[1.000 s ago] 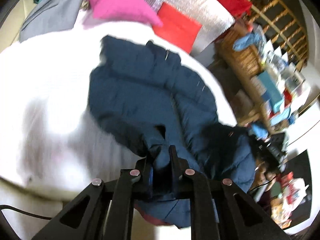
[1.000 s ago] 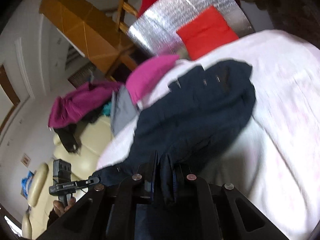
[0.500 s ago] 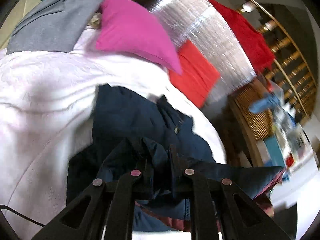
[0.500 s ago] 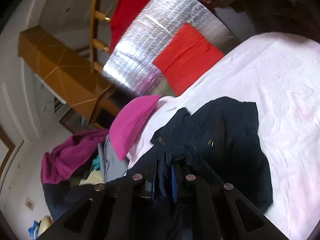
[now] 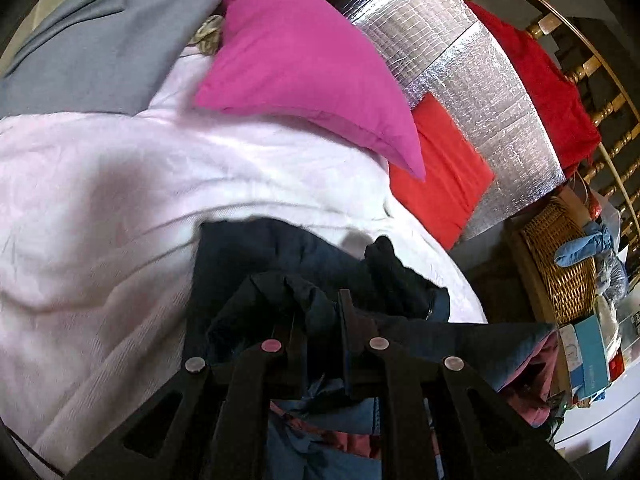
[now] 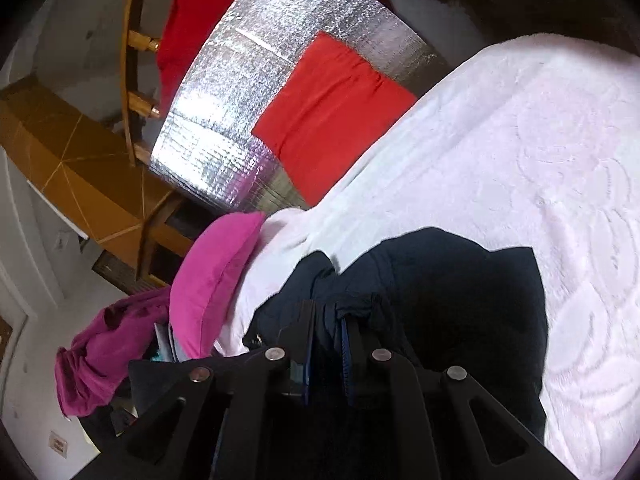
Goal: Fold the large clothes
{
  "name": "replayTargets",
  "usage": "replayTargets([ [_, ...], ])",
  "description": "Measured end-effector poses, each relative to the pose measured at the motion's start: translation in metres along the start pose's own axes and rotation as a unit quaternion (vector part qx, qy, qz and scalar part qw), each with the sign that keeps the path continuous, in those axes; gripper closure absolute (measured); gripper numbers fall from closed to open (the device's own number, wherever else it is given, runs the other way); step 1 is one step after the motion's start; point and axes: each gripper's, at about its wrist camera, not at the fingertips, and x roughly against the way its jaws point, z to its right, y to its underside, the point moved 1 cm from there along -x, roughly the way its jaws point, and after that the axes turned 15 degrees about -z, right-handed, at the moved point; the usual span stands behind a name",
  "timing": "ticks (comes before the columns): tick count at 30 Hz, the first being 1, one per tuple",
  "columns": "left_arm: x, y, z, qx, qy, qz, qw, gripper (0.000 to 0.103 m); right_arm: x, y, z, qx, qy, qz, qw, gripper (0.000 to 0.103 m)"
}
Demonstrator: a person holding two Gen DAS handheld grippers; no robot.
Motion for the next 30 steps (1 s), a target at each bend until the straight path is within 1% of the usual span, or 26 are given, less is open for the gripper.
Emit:
replayTargets([
  [2, -0.007, -0.004, 0.001, 0.005, -0.011, -0.008, 0.9999, 0.089, 0.0, -0.003, 0.003, -0.005, 0.001, 0.003, 1.0, 0.091],
  [3, -0.011, -0.006, 0.003, 0.005, -0.026, -0.015, 0.9995, 0.089, 0.0, -0.004, 0.005, -0.01, -0.002, 0.004, 1.0, 0.091],
  [5, -0.015, -0.006, 0.006, -0.001, -0.045, -0.02, 0.9988, 0.088, -0.002, -0.006, 0.014, -0.038, -0.02, -0.003, 0.999, 0.088],
  [6, -0.015, -0.007, 0.008, -0.004, -0.052, -0.022, 0.9984, 0.087, -0.004, -0.007, 0.018, -0.052, -0.03, -0.007, 0.998, 0.085],
  [7, -0.014, -0.007, 0.01, -0.007, -0.055, -0.026, 0.9981, 0.086, -0.004, -0.008, 0.022, -0.063, -0.041, -0.008, 0.997, 0.079],
  [8, -0.012, -0.007, 0.011, -0.01, -0.055, -0.029, 0.998, 0.084, -0.003, -0.008, 0.027, -0.076, -0.054, -0.003, 0.996, 0.075],
  [9, -0.01, -0.008, 0.012, -0.011, -0.052, -0.029, 0.9982, 0.082, -0.001, -0.008, 0.029, -0.084, -0.062, 0.003, 0.995, 0.066],
  [10, -0.007, -0.008, 0.013, -0.01, -0.046, -0.028, 0.9985, 0.08, 0.002, -0.008, 0.03, -0.087, -0.068, 0.007, 0.994, 0.05],
  [11, -0.003, -0.008, 0.014, -0.008, -0.031, -0.025, 0.9992, 0.068, 0.009, -0.007, 0.03, -0.087, -0.069, 0.022, 0.993, 0.04],
  [12, 0.0, -0.009, 0.014, -0.007, -0.016, -0.021, 0.9996, 0.05, 0.016, -0.006, 0.028, -0.083, -0.065, 0.038, 0.994, 0.028],
  [13, 0.004, -0.008, 0.016, -0.006, 0.006, -0.013, 0.9999, 0.041, 0.026, -0.005, 0.024, -0.072, -0.062, 0.055, 0.994, 0.027],
  [14, 0.01, -0.006, 0.018, -0.007, 0.027, 0.002, 0.9996, 0.028, 0.031, -0.004, 0.022, -0.067, -0.067, 0.057, 0.994, 0.027],
  [15, 0.013, -0.005, 0.019, -0.006, 0.038, 0.008, 0.9992, 0.023, 0.037, -0.004, 0.02, -0.065, -0.074, 0.059, 0.993, 0.027],
  [17, 0.019, -0.004, 0.018, 0.003, 0.068, 0.015, 0.9975, 0.017, 0.046, -0.002, 0.016, -0.06, -0.082, 0.067, 0.993, 0.027],
  [20, 0.032, -0.002, 0.01, 0.029, 0.086, 0.042, 0.995, 0.014, 0.051, 0.001, 0.006, -0.042, -0.071, 0.07, 0.994, 0.027],
  [23, 0.047, -0.002, 0.0, 0.054, 0.126, 0.061, 0.9887, 0.013, 0.05, 0.003, -0.003, -0.027, -0.057, 0.059, 0.996, 0.027],
  [24, 0.052, -0.002, -0.003, 0.061, 0.128, 0.069, 0.9875, 0.012, 0.048, 0.004, -0.004, -0.025, -0.051, 0.058, 0.997, 0.027],
  [26, 0.061, -0.001, -0.009, 0.075, 0.115, 0.083, 0.9871, 0.011, 0.046, 0.006, -0.006, -0.018, -0.023, 0.053, 0.998, 0.027],
  [27, 0.064, -0.001, -0.014, 0.084, 0.091, 0.086, 0.9885, 0.011, 0.044, 0.007, -0.008, -0.016, -0.004, 0.049, 0.999, 0.027],
  [28, 0.064, -0.001, -0.017, 0.09, 0.07, 0.083, 0.99, 0.01, 0.043, 0.006, -0.008, -0.015, 0.003, 0.047, 0.999, 0.027],
  [30, 0.059, -0.001, -0.024, 0.101, 0.014, 0.062, 0.9928, 0.01, 0.041, 0.007, -0.006, -0.016, 0.027, 0.037, 0.999, 0.027],
])
